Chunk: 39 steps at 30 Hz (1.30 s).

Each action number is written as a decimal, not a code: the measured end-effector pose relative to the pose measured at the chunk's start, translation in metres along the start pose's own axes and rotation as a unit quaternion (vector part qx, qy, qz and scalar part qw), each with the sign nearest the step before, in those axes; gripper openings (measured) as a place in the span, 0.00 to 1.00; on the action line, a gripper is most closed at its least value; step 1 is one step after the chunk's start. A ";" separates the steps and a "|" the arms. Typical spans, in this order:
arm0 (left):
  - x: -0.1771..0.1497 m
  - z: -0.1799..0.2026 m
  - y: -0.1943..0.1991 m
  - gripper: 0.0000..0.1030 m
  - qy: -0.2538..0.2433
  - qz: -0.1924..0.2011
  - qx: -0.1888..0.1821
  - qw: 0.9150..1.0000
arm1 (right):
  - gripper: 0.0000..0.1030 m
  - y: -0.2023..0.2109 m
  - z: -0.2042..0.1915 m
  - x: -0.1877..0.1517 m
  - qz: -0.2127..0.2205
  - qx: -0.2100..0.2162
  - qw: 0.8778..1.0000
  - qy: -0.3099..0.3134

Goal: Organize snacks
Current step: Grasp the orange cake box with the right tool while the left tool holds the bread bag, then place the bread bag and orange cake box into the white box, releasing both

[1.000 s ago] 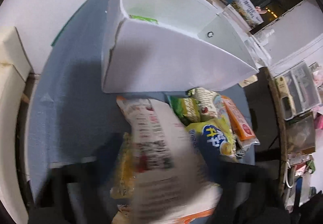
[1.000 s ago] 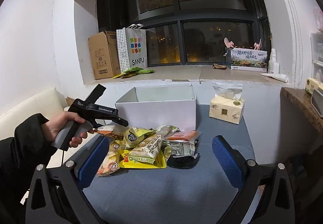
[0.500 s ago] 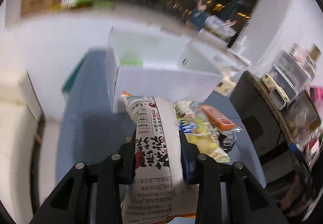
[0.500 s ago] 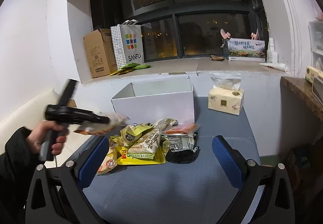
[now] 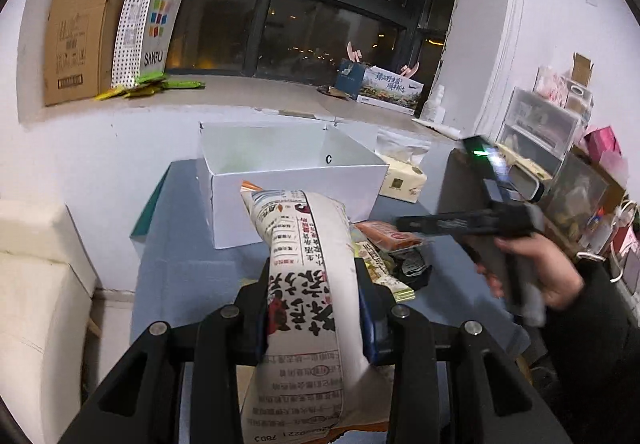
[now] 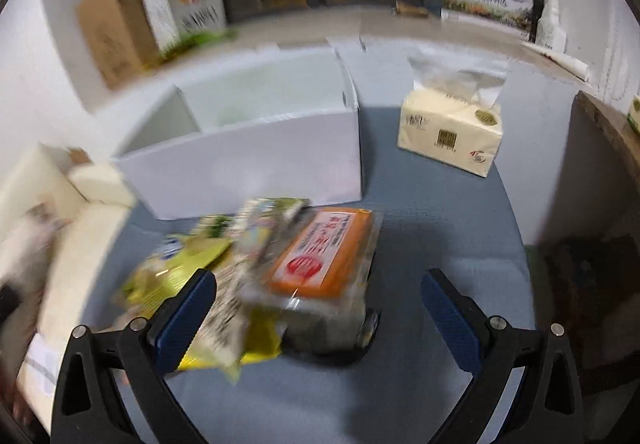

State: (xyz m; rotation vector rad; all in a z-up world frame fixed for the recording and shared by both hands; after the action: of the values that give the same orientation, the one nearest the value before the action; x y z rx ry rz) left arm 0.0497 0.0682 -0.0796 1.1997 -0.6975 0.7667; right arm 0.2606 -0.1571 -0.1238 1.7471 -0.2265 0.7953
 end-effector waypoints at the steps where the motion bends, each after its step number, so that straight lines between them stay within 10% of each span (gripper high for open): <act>1: -0.001 0.000 -0.002 0.38 -0.001 0.000 0.005 1.000 | 1.00 -0.010 -0.001 0.005 -0.014 -0.002 1.000 -0.002; 7: -0.011 -0.008 0.000 0.38 0.001 -0.003 0.015 1.000 | 1.00 -0.078 0.003 0.014 -0.110 0.002 0.994 -0.028; 14: -0.014 -0.013 0.001 0.38 0.003 -0.002 0.021 1.000 | 0.28 -0.063 0.025 0.007 -0.073 0.086 0.991 -0.067; 16: -0.014 -0.011 0.000 0.38 0.000 -0.002 0.019 1.000 | 0.21 -0.043 0.033 0.005 -0.048 0.087 0.992 -0.076; 31: 0.013 0.011 -0.005 0.38 -0.021 0.012 0.005 1.000 | 0.13 0.093 0.023 -0.048 0.136 0.126 0.983 -0.014; 39: 0.096 -0.011 -0.047 0.38 -0.009 0.041 0.035 0.998 | 0.13 0.093 -0.009 0.019 0.181 0.090 0.978 0.058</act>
State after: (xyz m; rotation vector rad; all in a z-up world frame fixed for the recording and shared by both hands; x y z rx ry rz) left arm 0.1429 0.0848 -0.0298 1.2490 -0.7428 0.8563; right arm 0.2216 -0.1753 -0.0386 1.8472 -0.4127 1.2108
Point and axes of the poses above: each gripper's, at about its wrist camera, not at the fingertips, and y roughly against the way its jaws point, z to its right, x to its top, the point moved 2 cm from there along -y, roughly the way its jaws point, and after that the axes turned 1 degree about -y, right-handed, at the moved point
